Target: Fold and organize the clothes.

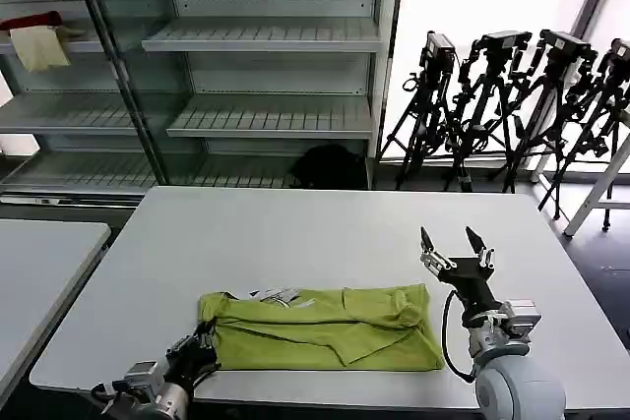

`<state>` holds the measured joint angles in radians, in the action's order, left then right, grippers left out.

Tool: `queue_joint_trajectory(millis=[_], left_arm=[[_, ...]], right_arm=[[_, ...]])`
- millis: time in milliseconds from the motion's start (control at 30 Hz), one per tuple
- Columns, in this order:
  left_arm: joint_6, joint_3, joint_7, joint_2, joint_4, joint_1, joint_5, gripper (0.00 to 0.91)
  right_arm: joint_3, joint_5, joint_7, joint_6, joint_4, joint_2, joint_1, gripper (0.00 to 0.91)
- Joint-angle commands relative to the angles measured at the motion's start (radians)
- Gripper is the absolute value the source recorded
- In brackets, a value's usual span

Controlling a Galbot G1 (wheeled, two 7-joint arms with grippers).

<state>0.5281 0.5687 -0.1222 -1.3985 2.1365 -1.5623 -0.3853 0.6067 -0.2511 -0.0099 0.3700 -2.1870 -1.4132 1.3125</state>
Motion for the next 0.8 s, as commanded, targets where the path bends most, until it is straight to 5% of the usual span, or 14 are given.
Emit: queue_joint_trajectory(millis=[33, 300, 633, 800], left_arm=[[-0.072, 0.024, -0.006, 0.014, -0.002, 0.009, 0.041, 0.000], [-0.130, 0.254, 0.162, 0.081, -0.002, 0.035, 0.227, 0.000], [-0.172, 0.561, 0.376, 0.426, -0.173, 0.117, 0.333, 0.000], [-0.168, 0.603, 0.383, 0.515, -0.183, 0.134, 0.371, 0.000]], right_arm=[[0.005, -0.001, 0.002, 0.000, 0.000, 0.002, -0.002, 0.907], [0.013, -0.003, 0.005, 0.000, 0.020, 0.006, -0.004, 0.907], [0.017, -0.009, 0.008, -0.007, 0.072, 0.011, -0.011, 0.907], [0.016, -0.008, 0.011, -0.005, 0.084, 0.012, -0.013, 0.907]])
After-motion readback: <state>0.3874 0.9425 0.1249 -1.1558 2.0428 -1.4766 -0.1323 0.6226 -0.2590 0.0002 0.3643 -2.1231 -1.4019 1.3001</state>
